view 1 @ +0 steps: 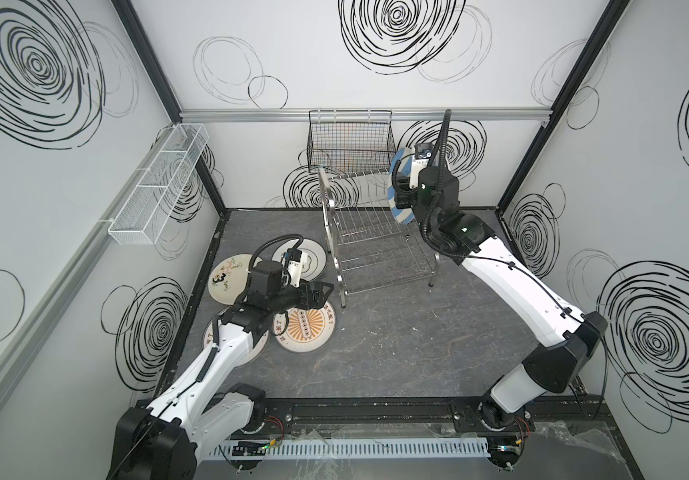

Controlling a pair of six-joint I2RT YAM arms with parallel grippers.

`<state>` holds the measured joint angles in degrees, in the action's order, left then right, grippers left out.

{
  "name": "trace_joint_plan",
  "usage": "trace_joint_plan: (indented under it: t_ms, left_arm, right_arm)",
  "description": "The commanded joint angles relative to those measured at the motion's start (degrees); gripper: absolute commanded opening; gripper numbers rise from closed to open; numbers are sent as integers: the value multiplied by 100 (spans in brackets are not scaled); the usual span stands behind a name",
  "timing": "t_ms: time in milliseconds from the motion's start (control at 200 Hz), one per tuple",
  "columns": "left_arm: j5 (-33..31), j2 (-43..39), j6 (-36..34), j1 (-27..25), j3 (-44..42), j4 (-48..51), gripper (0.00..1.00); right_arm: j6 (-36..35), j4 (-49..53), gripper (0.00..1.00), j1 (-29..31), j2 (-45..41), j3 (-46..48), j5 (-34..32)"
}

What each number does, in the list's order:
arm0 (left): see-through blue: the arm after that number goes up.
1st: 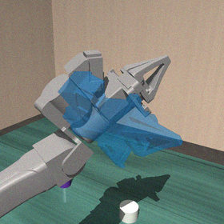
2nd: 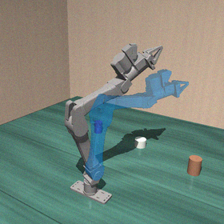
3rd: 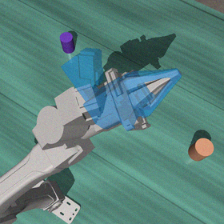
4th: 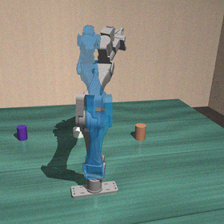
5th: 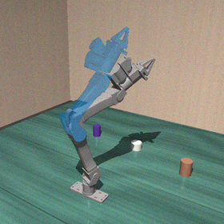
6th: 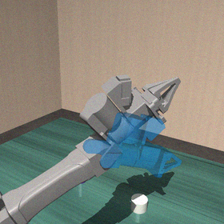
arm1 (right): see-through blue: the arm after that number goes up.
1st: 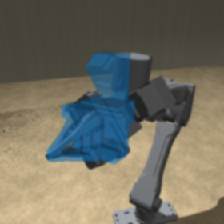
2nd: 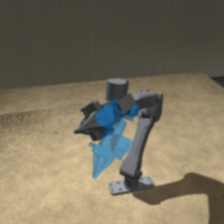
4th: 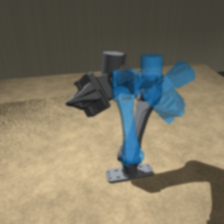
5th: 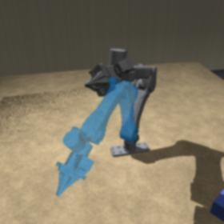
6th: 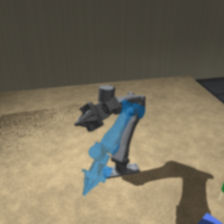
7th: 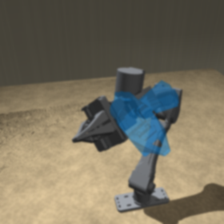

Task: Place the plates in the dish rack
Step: 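Lower the striped plate into the rack slot with the right gripper, then open the right gripper and withdraw it from the rack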

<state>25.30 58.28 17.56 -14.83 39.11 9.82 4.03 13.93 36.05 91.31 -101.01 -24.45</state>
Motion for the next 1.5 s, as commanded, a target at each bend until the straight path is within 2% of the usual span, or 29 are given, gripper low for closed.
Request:
trace_joint_plan:
  t_ms: [0, 425, 730, 946, 1106, 1146, 1326, 1401, 1491]
  left_arm:
    - [-101, -84, 0, 11, 0, -209, 96]
    - [-411, -198, -31, -1, 35, -77, 96]
    - [-816, -237, -20, 0, 70, 67, 96]
    - [-1210, -293, -33, 0, 103, 188, 96]
    - [-1590, -166, -20, -13, 148, 344, 96]
    - [-1801, -104, 8, -57, 174, 451, 96]
    - [-2806, 16, 651, -388, 91, 752, 96]
    - [-3190, 19, 984, -483, -103, 627, 96]
    - [-3321, 138, 1175, -488, -270, 477, 96]
  right_arm:
    - [-58, 294, 65, 59, -350, -235, -116]
    - [148, 675, 75, 165, -953, -318, 479]
    - [510, 281, 77, 222, -1857, 360, 2420]
    - [637, -206, 77, 344, -2740, 1560, 3314]
    - [696, -4, 78, 605, -3221, 2557, 3733]
    - [699, 72, 77, 722, -3337, 2865, 3701]
    - [1041, 434, 81, 1492, -3850, 4333, 2674]
    - [1438, 129, 81, 1680, -4176, 5134, 2682]
    - [1918, -487, 83, 1779, -4595, 6039, 2991]
